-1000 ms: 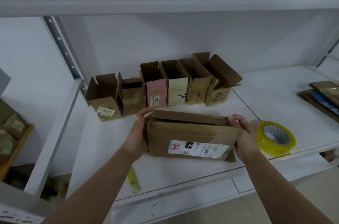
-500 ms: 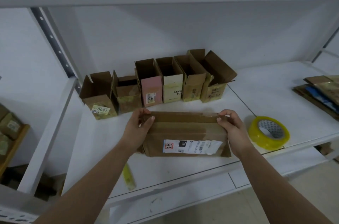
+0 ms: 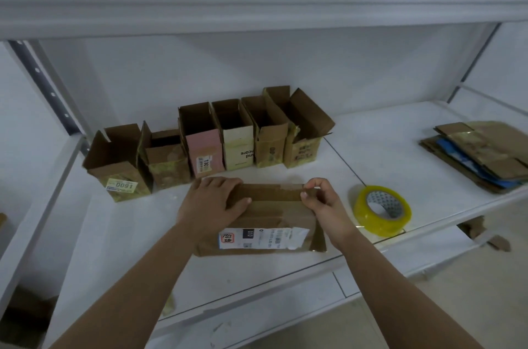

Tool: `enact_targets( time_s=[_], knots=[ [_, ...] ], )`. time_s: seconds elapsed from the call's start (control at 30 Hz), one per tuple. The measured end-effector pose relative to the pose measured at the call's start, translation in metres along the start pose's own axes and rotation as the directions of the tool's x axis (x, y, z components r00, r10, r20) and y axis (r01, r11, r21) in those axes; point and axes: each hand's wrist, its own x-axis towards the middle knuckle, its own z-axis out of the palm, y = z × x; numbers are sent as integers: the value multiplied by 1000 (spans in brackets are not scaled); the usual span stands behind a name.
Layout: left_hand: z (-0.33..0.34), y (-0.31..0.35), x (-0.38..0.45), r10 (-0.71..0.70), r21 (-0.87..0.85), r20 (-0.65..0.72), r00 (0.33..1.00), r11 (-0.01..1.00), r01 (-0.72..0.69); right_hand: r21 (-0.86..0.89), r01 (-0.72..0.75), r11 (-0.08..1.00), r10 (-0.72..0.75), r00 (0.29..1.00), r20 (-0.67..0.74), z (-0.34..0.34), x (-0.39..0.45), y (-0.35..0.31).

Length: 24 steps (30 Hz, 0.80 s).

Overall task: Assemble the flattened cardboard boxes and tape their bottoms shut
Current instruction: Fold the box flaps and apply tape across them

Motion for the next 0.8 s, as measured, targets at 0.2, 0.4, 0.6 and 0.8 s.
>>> enact_targets(
  time_s=[0.2, 0.4, 0.6, 0.8],
  knots=[
    [5, -1, 2, -29, 58, -15, 999, 998, 29, -192, 118, 974, -115, 993, 23, -36, 9, -12],
    [5, 0, 2, -41, 68, -14, 999, 997, 42, -958, -132, 254, 284, 957, -56, -114, 20, 2],
    [4, 0, 3, -44, 41, -16, 999, 998, 44, -996, -68, 52, 339, 940, -46, -119, 12, 30],
    [3, 0, 3, -40, 22, -23, 999, 999, 40, -882, -209, 422, 201, 970, -133, -127, 22, 24]
  ],
)
